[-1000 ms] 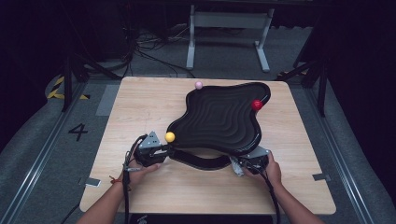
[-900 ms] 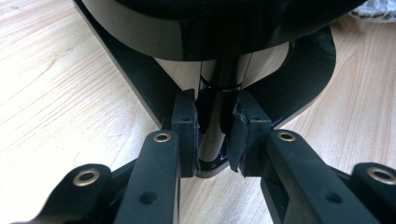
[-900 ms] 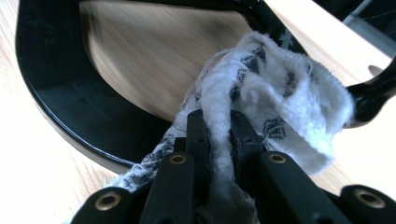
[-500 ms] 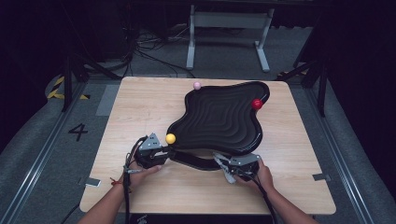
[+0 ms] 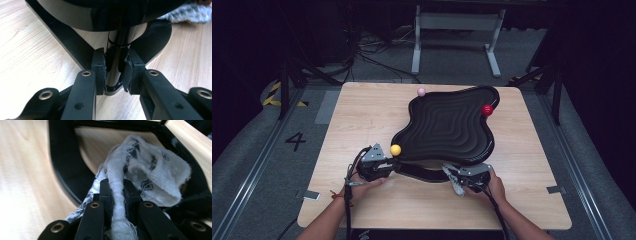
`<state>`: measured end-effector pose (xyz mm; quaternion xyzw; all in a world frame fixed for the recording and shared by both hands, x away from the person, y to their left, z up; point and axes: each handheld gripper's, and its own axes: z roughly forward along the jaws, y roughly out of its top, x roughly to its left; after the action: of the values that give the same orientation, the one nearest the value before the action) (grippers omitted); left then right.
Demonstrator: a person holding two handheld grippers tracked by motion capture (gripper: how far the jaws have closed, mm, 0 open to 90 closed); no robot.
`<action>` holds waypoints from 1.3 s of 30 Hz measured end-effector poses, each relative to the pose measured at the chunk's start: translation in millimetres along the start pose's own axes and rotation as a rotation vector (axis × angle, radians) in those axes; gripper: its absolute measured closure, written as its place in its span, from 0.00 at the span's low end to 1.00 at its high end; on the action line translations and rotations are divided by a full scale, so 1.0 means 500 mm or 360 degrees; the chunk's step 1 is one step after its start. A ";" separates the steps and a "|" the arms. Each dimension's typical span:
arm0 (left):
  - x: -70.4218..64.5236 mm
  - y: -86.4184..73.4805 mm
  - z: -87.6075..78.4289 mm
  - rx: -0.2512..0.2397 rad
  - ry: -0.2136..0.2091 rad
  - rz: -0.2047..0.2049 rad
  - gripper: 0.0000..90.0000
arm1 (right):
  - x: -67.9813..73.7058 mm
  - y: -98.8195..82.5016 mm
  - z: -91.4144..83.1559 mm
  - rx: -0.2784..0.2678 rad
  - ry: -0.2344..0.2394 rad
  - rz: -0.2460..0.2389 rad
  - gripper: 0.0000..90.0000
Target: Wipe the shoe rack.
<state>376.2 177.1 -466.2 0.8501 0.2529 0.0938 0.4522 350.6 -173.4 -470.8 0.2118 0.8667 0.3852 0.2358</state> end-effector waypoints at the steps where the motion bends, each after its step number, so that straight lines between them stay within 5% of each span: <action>1: 0.000 0.000 0.000 0.0000 -0.0001 0.0002 0.82 | -0.007 -0.002 -0.001 -0.0002 -0.0020 -0.0004 0.90; 22: -0.005 0.000 0.009 -0.0012 -0.0016 0.0007 0.82 | -0.103 -0.041 -0.021 0.0047 -0.0235 0.0141 0.90; 30: -0.006 -0.003 0.010 -0.0028 -0.0020 -0.0019 0.82 | -0.102 -0.046 -0.022 0.0022 -0.0187 0.0194 0.90; 39: -0.018 -0.004 0.010 -0.0009 -0.0031 -0.0001 0.81 | -0.077 -0.039 -0.026 0.0012 -0.0126 0.0154 0.90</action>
<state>369.9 169.7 -470.2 0.8497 0.2485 0.0862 0.4570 370.4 -214.0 -468.7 0.2694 0.8468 0.3843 0.2504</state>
